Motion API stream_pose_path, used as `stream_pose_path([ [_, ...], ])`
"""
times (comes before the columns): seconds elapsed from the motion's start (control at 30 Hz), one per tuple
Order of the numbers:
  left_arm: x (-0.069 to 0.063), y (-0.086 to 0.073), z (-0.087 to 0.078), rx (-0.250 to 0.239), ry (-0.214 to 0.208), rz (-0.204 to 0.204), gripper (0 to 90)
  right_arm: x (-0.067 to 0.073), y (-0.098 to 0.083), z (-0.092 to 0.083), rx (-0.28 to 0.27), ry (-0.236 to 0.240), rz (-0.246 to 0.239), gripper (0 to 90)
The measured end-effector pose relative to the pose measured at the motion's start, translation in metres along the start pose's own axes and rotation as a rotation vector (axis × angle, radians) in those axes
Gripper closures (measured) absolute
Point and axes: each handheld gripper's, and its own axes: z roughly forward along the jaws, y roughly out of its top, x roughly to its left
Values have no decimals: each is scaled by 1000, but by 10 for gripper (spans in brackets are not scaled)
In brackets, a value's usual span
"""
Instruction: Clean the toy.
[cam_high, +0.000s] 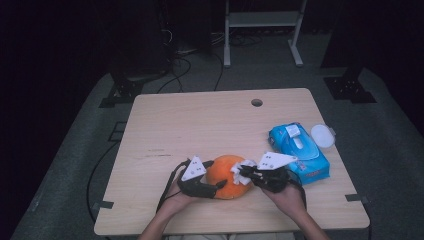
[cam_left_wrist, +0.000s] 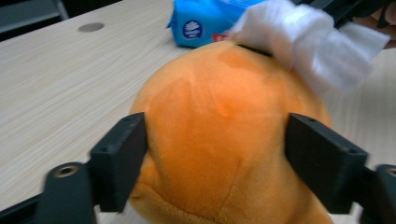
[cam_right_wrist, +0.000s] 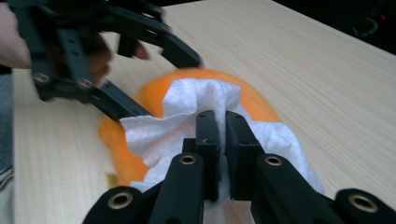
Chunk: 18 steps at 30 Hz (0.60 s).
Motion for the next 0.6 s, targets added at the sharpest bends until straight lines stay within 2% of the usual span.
stream_pose_path([
  [0.03,-2,1,0,2,4,19,262,1,1,3,4,-3,-13,842],
  [0.1,-2,2,-1,0,8,23,262,-6,-3,7,3,4,27,842],
  [0.13,0,3,-2,-4,18,12,245,-10,-7,8,1,6,51,843],
  [0.2,4,5,-4,-6,26,-20,157,-12,-12,7,12,-10,60,843],
  [0.23,5,4,-5,-4,33,-22,127,-11,-15,5,13,-14,65,843],
  [0.3,8,2,-6,-3,36,-21,117,-8,-16,2,24,-21,58,843],
  [0.4,10,-2,-4,-2,19,-44,133,-4,-16,0,36,-25,38,843],
  [0.5,6,-3,0,7,2,5,237,0,-10,2,23,-13,46,843],
  [0.6,0,-1,2,1,-8,39,277,4,4,5,-11,19,14,843],
])
